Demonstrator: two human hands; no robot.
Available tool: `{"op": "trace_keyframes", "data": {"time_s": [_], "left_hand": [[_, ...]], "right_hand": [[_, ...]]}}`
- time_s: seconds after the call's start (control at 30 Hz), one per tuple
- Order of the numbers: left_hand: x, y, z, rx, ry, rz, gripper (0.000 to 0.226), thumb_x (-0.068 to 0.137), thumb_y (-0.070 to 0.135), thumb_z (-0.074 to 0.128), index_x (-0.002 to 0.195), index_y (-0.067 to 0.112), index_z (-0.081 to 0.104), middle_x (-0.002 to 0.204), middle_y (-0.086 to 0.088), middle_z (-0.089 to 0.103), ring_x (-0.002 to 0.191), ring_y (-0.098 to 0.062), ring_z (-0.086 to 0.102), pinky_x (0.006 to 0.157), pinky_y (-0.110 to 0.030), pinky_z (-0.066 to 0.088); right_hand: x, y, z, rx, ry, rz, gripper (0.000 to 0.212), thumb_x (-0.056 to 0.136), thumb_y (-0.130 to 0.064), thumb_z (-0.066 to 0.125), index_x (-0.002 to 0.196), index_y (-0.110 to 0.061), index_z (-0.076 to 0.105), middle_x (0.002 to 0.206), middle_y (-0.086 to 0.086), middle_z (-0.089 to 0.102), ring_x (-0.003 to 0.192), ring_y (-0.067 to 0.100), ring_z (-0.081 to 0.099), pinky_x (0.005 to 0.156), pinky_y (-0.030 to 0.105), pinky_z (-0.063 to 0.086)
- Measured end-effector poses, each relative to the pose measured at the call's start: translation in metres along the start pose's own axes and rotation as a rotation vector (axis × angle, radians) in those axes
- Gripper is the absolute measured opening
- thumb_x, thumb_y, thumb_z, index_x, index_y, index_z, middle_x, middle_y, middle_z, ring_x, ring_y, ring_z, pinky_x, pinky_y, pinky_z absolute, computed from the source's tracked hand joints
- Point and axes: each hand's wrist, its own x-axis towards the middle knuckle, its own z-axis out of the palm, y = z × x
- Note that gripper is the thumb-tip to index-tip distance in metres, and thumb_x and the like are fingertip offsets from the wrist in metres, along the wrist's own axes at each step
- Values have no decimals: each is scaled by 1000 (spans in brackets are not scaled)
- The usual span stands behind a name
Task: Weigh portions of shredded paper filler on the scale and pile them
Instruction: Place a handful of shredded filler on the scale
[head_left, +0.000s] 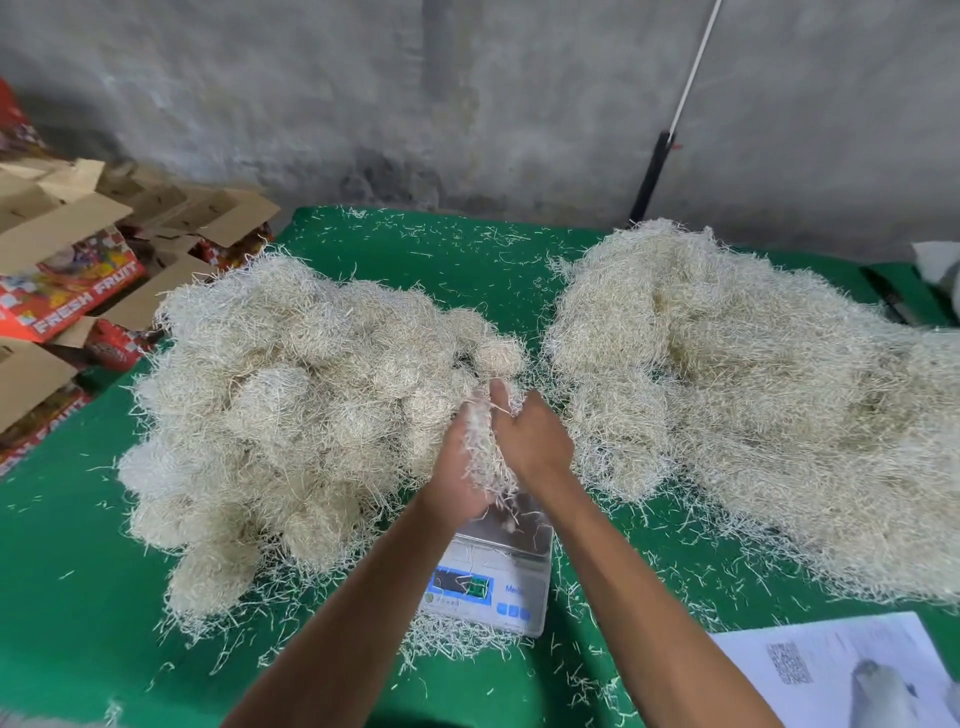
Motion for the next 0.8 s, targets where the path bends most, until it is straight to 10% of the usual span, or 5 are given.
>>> {"op": "trace_keyframes", "data": {"time_s": [0.17,0.3,0.53,0.67,0.8], "left_hand": [[-6,19,18,-216,-173,17,40,111,27,21,90,11,51,87,-13,44,65,-15,65,59,-24,53],[-20,26,12,-627,-40,-32,39,103,40,51,118,6,61,126,-32,55,137,-13,45,121,-21,16],[1,21,-7,-81,-182,-163,50,101,45,50,138,10,52,122,-18,69,112,-35,68,94,-56,53],[14,10,-19,-178,113,-96,57,100,51,50,137,8,52,133,-13,63,115,-27,62,98,-43,48],[25,4,-19,-157,192,-42,56,105,50,38,149,17,44,155,-6,41,140,-24,39,107,-39,37]], "right_hand": [[-8,8,16,-68,20,-440,77,106,-63,7,116,-14,66,130,13,62,120,25,59,108,40,44],[-10,11,18,-97,74,-712,44,104,-57,45,122,-25,72,146,-6,57,137,13,46,116,38,30],[14,6,-20,543,142,-111,16,98,-33,71,97,-17,72,83,5,72,68,20,70,52,28,55],[26,-1,-35,1122,49,315,35,100,-32,64,128,-11,63,133,27,60,123,36,61,110,58,46],[24,-16,-40,1224,-116,335,47,101,-46,56,136,-15,60,154,19,48,142,39,46,119,57,35]]}}
